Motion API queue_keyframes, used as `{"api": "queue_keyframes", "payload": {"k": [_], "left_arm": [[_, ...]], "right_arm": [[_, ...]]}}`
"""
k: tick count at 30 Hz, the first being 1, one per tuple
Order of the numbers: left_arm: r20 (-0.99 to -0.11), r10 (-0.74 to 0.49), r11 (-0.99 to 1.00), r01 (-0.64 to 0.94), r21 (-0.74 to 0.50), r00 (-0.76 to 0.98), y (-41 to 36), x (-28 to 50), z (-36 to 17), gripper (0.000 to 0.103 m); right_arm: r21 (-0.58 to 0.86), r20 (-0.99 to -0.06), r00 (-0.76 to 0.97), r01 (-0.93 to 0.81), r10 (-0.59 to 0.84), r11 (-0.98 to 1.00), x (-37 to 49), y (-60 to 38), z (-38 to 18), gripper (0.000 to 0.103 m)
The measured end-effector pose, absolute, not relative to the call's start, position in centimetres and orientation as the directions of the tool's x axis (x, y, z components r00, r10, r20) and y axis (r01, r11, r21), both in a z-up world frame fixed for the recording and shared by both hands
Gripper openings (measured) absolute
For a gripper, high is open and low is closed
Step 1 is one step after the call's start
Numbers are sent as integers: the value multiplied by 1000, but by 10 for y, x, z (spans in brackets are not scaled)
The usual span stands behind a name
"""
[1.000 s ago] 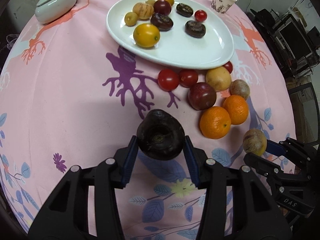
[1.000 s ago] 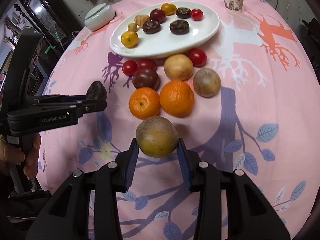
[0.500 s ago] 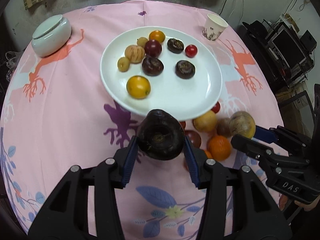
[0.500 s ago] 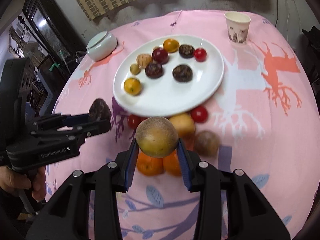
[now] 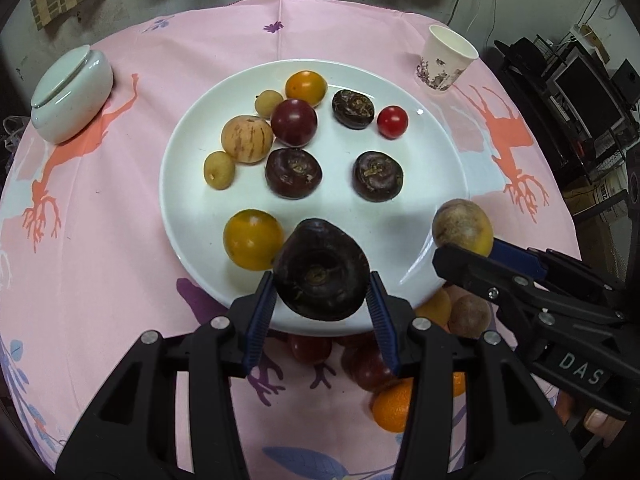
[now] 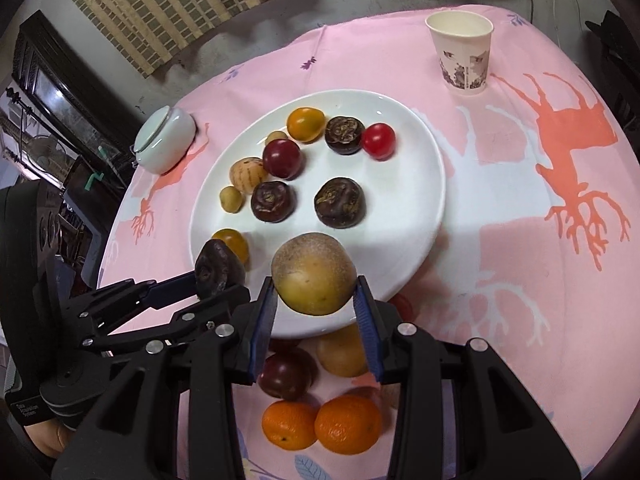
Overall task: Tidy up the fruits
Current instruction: 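Carry both fruits over the white plate and open both grippers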
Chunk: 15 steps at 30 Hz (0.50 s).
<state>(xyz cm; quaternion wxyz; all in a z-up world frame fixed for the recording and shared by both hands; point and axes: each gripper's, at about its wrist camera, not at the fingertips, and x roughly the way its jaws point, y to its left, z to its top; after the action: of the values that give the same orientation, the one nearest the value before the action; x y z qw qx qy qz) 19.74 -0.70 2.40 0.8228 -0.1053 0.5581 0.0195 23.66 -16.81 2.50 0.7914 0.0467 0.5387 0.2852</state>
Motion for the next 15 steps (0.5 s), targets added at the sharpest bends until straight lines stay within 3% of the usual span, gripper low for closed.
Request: {"api": "queue_keyframes", "payload": {"k": [5, 9, 12, 15], "left_arm": [[-933, -63, 976, -174, -132, 354, -5, 203, 17, 51], [-922, -65, 966, -210, -154, 381, 2, 193, 31, 68], [-912, -63, 960, -225, -166, 405, 6, 176, 40, 75], [-916, -60, 956, -243, -168, 397, 9, 156, 39, 77]], "right_arm": [[381, -846, 232, -367, 481, 848, 250, -167, 11, 41], [433, -827, 212, -351, 520, 831, 247, -174, 14, 43], [437, -824, 224, -334, 521, 835, 237, -186, 18, 56], [449, -819, 229, -314, 526, 836, 223, -200, 20, 58]]}}
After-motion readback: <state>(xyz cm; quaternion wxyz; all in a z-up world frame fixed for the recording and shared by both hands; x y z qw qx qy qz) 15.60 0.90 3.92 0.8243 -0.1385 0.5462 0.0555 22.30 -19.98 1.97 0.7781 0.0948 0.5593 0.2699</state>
